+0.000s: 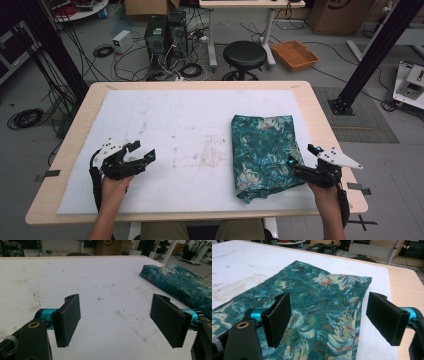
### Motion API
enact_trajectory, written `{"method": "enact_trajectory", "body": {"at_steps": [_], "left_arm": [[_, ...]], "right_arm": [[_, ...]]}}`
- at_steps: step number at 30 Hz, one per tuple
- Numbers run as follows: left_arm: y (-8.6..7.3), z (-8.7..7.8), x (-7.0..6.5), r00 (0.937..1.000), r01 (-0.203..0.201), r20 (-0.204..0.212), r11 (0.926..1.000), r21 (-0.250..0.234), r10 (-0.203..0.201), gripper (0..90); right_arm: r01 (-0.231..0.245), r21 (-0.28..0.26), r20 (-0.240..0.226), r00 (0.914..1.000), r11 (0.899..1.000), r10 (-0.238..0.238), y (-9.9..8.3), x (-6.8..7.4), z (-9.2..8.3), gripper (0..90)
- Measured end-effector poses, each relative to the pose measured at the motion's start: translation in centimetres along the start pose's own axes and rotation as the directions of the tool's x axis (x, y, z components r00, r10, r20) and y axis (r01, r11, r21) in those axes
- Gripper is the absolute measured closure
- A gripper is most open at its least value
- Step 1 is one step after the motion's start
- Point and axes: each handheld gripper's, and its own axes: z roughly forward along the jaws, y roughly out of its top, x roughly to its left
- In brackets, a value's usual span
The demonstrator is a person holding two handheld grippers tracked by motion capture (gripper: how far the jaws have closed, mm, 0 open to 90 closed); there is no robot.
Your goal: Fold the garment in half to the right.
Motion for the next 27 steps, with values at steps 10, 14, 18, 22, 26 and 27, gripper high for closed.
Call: {"method": "enact_trajectory", "body": {"at_steps": [10, 14, 18, 22, 26, 27], "left_arm": [[0.0, -0.5, -0.7, 0.9992, -0.021, 0.034, 0.9996, -0.020, 0.022, 24.6], [-0.1, -0.7, -0.8, 0.9984, -0.022, 0.052, 0.9993, -0.031, 0.024, 24.6], [0.0, -0.9, -0.8, 0.9980, -0.020, 0.059, 0.9987, -0.048, 0.023, 24.6], [0.0, -1.0, -0.8, 0.9977, -0.022, 0.062, 0.9981, -0.057, 0.026, 24.6], [-0.1, -1.0, -0.8, 0.9972, -0.025, 0.069, 0.9981, -0.056, 0.029, 24.6], [-0.1, -1.0, -0.8, 0.9973, -0.025, 0.067, 0.9981, -0.056, 0.029, 24.5]], "right_arm": [[0.017, -0.043, 0.006, 0.9998, 0.999, -0.017, 0.0, 1.1, -1.6, 20.4], [0.031, -0.047, 0.011, 0.9995, 0.998, -0.031, -0.1, 1.5, -1.8, 20.4], [0.044, -0.063, 0.017, 0.9989, 0.997, -0.043, 0.0, 1.6, -1.9, 20.4], [0.036, -0.071, 0.017, 0.9992, 0.997, -0.035, 0.1, 1.6, -2.1, 20.4], [0.038, -0.076, 0.017, 0.9992, 0.996, -0.037, 0.2, 1.6, -2.1, 20.4], [0.038, -0.077, 0.017, 0.9992, 0.996, -0.037, 0.2, 1.6, -2.1, 20.4]]}}
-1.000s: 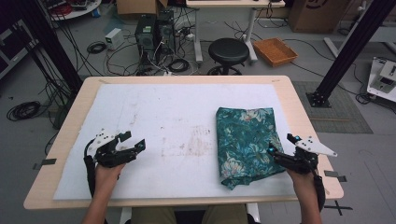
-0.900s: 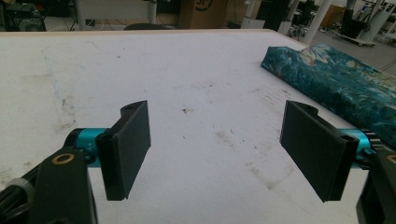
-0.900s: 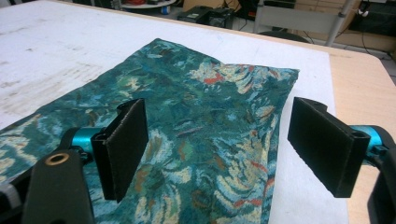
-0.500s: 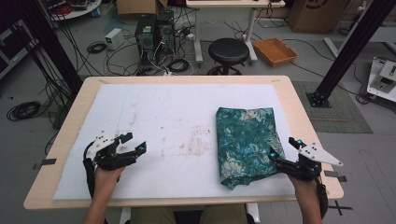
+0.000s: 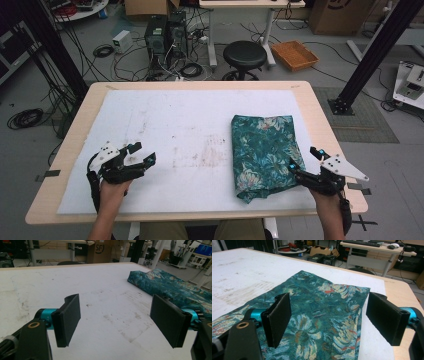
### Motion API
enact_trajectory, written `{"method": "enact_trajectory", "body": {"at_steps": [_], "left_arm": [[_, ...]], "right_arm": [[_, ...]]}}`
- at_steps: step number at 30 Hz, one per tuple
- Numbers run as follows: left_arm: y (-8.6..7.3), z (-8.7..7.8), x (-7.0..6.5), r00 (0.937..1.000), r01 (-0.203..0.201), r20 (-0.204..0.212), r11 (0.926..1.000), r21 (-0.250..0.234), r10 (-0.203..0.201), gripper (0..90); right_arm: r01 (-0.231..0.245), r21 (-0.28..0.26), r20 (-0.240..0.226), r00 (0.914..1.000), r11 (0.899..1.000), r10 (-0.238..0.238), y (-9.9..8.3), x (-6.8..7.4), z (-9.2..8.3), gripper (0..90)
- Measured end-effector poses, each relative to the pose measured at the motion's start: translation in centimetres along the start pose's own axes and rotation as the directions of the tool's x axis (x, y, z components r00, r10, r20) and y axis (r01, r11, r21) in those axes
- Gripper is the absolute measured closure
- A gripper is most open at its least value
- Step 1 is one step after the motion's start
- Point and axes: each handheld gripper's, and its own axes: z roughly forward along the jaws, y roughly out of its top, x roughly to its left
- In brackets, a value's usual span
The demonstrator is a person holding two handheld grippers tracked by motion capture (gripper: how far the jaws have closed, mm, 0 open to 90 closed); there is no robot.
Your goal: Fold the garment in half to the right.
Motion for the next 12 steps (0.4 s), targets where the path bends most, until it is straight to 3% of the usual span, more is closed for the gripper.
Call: {"method": "enact_trajectory", "body": {"at_steps": [12], "left_arm": [[-0.26, 0.17, 0.17, 0.9998, 0.008, -0.017, 0.9999, 0.012, -0.008, 24.6]], "right_arm": [[-0.008, 0.002, 0.001, 1.0000, 1.000, 0.008, -0.09, -0.33, -0.13, 20.4]]}}
